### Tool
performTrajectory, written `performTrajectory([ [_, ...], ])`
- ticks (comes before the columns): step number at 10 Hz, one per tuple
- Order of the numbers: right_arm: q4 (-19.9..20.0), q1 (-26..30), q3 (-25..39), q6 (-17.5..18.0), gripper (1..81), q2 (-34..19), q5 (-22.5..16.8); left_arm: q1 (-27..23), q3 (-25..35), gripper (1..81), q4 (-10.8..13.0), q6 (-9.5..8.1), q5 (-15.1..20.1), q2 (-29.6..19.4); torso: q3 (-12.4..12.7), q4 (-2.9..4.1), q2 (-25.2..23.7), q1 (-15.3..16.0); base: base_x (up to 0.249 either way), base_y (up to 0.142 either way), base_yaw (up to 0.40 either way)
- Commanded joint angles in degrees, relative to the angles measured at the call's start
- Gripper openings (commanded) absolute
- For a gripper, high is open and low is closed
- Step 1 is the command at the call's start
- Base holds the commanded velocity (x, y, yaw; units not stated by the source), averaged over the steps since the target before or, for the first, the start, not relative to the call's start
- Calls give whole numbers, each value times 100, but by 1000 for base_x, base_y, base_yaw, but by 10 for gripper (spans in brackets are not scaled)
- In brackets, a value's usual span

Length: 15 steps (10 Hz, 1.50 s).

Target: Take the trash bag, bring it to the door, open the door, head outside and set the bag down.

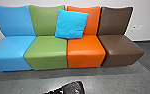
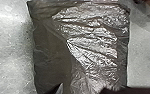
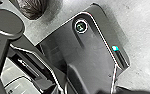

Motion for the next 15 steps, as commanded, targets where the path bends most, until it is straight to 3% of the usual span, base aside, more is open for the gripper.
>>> performTrajectory([
  [1,19,131,156,-4,811,-359,-449,-588,74,811,-97,0,371,-53,-526,2,-560,361,0,0,0],
  [2,19,131,138,-4,811,-350,-449,-606,66,811,-106,0,371,-44,-179,0,-763,487,0,0,0],
  [5,19,140,156,-4,811,-368,-450,-685,57,811,-115,-9,353,-61,-422,0,-1242,786,0,0,0],
  [9,28,140,139,-4,811,-368,-449,-1125,66,811,-115,-36,353,-114,-446,0,-2101,1317,0,0,0],
  [12,28,157,112,-3,811,-324,-449,-1133,57,811,-72,-27,336,-71,-446,0,-2739,1709,0,0,0],
  [13,45,167,112,-4,811,-324,-458,-1125,40,811,-62,-27,345,-45,-446,0,-2393,1479,0,0,0],
  [14,45,175,121,-4,811,-333,-449,-1090,-13,811,-62,-27,345,17,-446,0,-3041,1945,0,0,0],
  [15,45,175,112,-4,811,-342,-449,-1055,-101,811,-62,-27,345,105,-443,0,-3041,2059,0,0,0],
])
